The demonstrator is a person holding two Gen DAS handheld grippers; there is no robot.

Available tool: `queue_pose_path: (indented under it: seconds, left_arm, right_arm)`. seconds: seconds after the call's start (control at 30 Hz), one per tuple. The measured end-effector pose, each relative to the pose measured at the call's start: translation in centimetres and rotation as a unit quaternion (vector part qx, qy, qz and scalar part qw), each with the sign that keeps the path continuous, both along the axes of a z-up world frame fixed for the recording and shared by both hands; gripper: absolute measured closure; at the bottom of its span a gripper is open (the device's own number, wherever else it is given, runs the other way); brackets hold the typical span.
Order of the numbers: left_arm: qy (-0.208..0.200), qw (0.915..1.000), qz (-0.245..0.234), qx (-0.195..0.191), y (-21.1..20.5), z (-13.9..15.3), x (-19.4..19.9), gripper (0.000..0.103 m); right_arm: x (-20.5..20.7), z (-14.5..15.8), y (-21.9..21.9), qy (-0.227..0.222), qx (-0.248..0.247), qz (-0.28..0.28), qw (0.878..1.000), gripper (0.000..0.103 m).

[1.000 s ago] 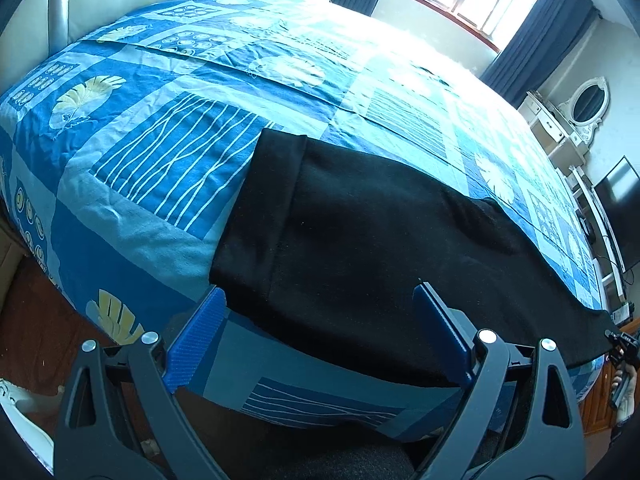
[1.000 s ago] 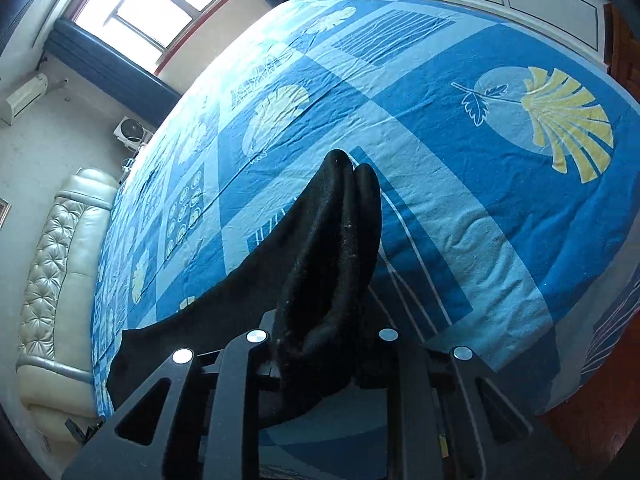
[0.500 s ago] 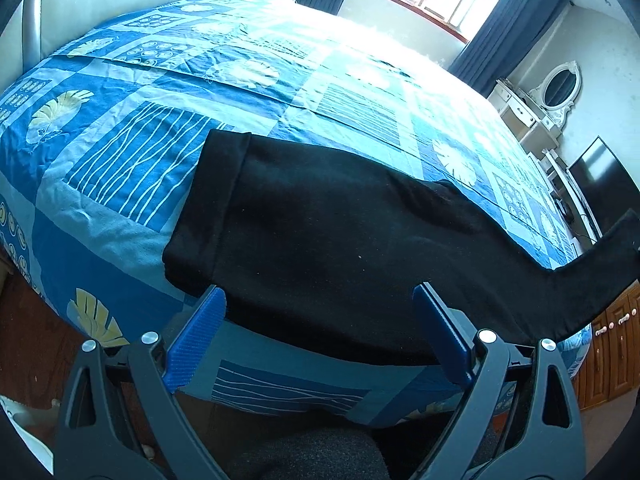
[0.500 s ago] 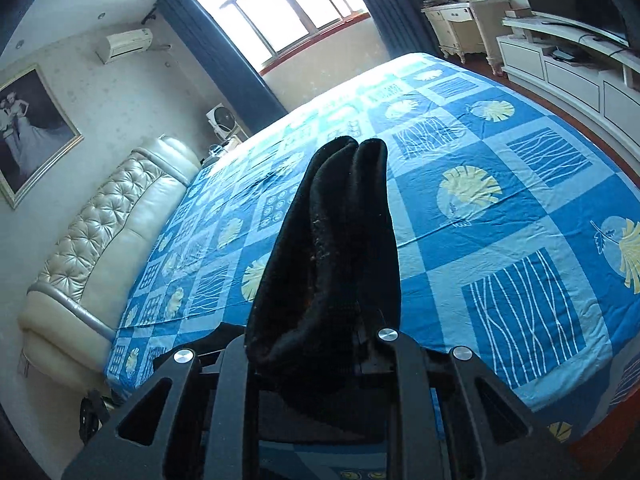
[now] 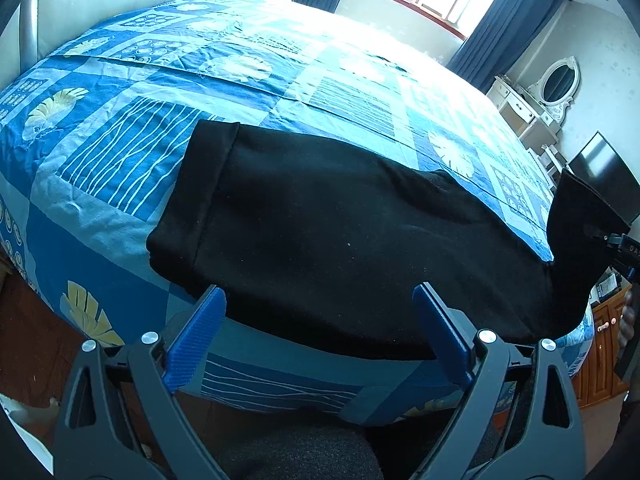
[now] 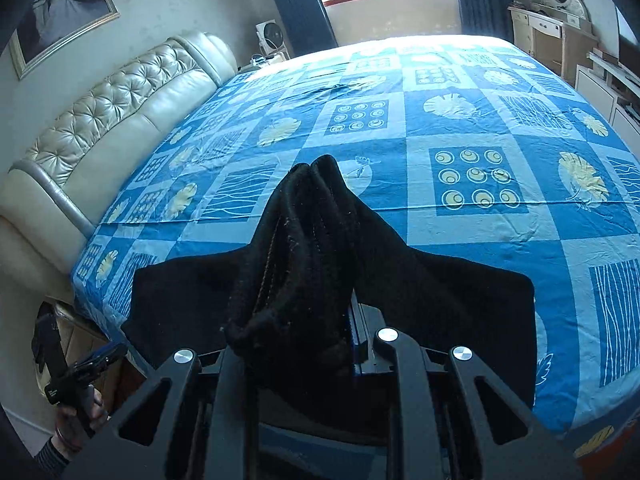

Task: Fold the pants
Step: 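Lay the lifted leg onto the folded pants and open the right gripper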

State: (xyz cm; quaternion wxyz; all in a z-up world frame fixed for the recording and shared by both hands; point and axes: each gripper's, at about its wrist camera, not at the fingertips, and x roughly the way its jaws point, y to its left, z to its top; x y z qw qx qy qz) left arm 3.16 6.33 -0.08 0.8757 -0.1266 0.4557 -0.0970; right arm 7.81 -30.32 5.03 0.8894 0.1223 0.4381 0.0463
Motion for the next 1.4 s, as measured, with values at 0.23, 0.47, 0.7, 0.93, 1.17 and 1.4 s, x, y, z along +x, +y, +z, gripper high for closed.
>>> queue_pose_path:
  seconds: [0.23, 0.47, 0.7, 0.93, 1.17, 1.4]
  left_arm:
    - [-0.004, 0.9999, -0.013, 0.005, -0.8, 0.1, -0.3, 0.009]
    - [-0.007, 0.9998, -0.017, 0.008, -1.1, 0.2, -0.3, 0.009]
    - [-0.003, 0.9999, -0.014, 0.005, -1.0, 0.0, -0.2, 0.009]
    - [-0.001, 0.9998, -0.019, 0.005, -1.2, -0.2, -0.3, 0.009]
    - [0.002, 0.9998, -0.022, 0.005, -1.3, -0.4, -0.2, 0.009]
    - [0.004, 0.9998, -0.020, 0.003, -1.2, -0.4, -0.2, 0.009]
  right_arm:
    - [0.9, -5.1, 5.4, 0.039, -0.079, 0.029, 0.996, 0.083]
    - [0.6, -8.0, 7.8, 0.064, -0.120, 0.043, 0.990, 0.083]
    - [-0.5, -9.5, 7.9, 0.073, -0.095, 0.040, 0.992, 0.069]
    - [-1.3, -9.1, 8.3, 0.074, -0.062, 0.038, 0.995, 0.058]
    - [-1.9, -8.7, 9.3, 0.072, -0.030, 0.045, 0.996, 0.052]
    - [-2.1, -9.0, 11.1, 0.073, -0.038, 0.061, 0.995, 0.050]
